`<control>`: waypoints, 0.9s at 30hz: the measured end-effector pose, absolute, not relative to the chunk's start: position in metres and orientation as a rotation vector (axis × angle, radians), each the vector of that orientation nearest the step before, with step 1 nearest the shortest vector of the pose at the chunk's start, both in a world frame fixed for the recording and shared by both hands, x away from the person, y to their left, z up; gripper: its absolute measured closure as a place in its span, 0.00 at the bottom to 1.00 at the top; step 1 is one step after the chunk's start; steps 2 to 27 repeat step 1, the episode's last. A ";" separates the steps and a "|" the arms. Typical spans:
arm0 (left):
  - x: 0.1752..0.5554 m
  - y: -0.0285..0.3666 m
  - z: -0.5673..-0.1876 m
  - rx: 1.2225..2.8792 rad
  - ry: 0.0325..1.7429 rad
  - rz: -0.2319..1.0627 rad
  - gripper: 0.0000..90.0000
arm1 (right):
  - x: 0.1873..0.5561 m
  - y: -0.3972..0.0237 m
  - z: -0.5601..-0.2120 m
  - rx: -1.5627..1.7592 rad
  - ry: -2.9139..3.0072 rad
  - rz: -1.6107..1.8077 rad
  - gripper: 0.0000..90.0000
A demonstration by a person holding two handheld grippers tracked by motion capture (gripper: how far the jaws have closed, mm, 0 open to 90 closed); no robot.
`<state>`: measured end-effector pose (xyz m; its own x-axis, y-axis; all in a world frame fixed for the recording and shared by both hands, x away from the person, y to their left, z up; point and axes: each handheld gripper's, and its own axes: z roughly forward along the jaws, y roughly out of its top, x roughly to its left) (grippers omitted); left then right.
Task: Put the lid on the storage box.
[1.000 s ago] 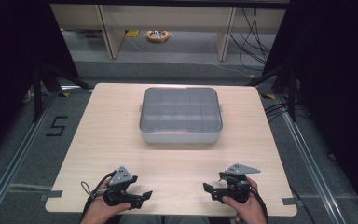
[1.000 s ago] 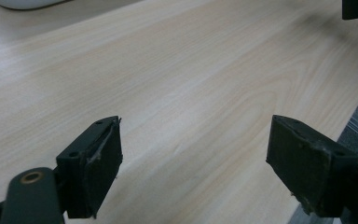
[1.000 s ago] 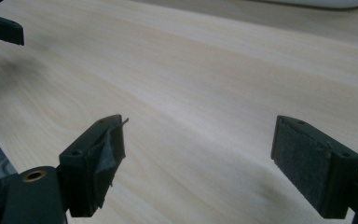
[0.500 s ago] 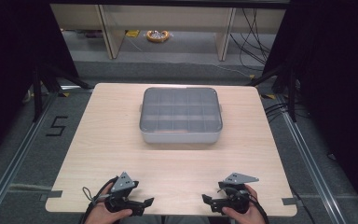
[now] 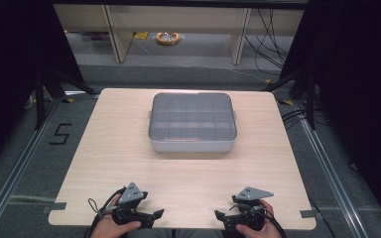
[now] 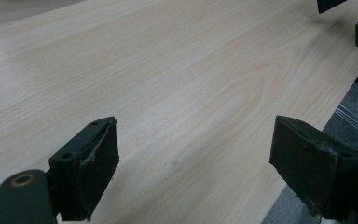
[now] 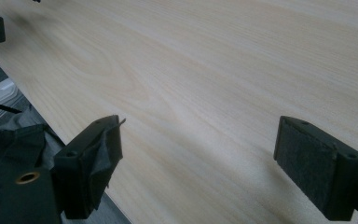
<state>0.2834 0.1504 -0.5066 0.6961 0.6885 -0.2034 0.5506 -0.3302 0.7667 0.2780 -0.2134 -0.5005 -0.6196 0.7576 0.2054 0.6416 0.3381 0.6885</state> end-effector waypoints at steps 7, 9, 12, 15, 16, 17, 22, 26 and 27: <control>0.283 0.150 -0.507 2.018 0.951 0.197 0.17 | 0.278 -0.213 -0.501 1.285 2.443 1.150 0.18; 0.283 0.150 -0.507 2.018 0.951 0.197 0.17 | 0.278 -0.213 -0.501 1.285 2.443 1.150 0.18; 0.283 0.150 -0.507 2.018 0.951 0.197 0.17 | 0.278 -0.213 -0.501 1.285 2.443 1.150 0.18; 0.283 0.150 -0.507 2.018 0.951 0.197 0.17 | 0.278 -0.213 -0.501 1.285 2.443 1.150 0.18; 0.283 0.150 -0.507 2.018 0.951 0.197 0.17 | 0.278 -0.213 -0.501 1.285 2.443 1.150 0.18; 0.283 0.150 -0.507 2.018 0.951 0.197 0.17 | 0.278 -0.213 -0.501 1.285 2.443 1.150 0.18; 0.283 0.150 -0.507 2.018 0.951 0.197 0.17 | 0.278 -0.213 -0.501 1.285 2.443 1.150 0.18; 0.283 0.150 -0.507 2.018 0.951 0.197 0.17 | 0.278 -0.213 -0.501 1.285 2.443 1.150 0.18; 0.283 0.150 -0.507 2.018 0.951 0.197 0.17 | 0.278 -0.213 -0.501 1.285 2.443 1.150 0.18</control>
